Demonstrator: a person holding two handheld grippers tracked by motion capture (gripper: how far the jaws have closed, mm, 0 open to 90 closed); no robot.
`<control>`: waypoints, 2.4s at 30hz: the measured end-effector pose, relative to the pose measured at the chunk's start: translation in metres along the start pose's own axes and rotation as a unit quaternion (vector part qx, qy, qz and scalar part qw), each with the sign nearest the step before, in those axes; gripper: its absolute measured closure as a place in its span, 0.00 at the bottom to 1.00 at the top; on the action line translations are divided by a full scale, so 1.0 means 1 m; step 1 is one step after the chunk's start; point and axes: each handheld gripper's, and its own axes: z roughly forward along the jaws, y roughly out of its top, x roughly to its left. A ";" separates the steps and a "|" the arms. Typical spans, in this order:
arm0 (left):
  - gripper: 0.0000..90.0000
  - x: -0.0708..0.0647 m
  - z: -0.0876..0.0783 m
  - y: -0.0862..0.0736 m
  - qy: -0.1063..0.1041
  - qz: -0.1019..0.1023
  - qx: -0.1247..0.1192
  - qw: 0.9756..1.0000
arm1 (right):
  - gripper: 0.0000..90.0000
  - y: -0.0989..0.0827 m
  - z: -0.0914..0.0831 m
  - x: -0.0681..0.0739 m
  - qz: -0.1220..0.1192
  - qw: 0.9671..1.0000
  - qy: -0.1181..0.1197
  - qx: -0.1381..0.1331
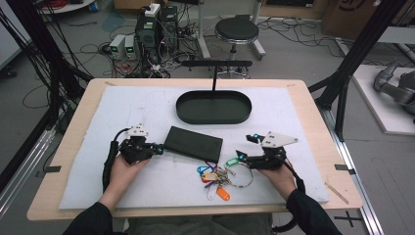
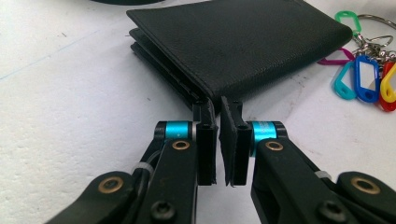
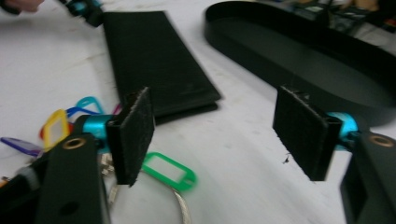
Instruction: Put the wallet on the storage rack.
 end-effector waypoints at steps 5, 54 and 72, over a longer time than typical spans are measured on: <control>0.94 0.000 -0.001 0.000 -0.003 -0.004 -0.003 1.000 | 0.44 0.013 0.037 0.020 -0.058 0.996 0.038 0.047; 0.59 -0.014 -0.011 0.009 -0.004 0.098 -0.088 0.991 | 0.92 0.036 0.032 0.000 -0.060 0.988 0.139 0.033; 0.72 -0.027 0.010 0.026 0.008 0.199 -0.070 0.977 | 0.91 0.037 0.023 -0.014 -0.024 0.990 0.135 0.021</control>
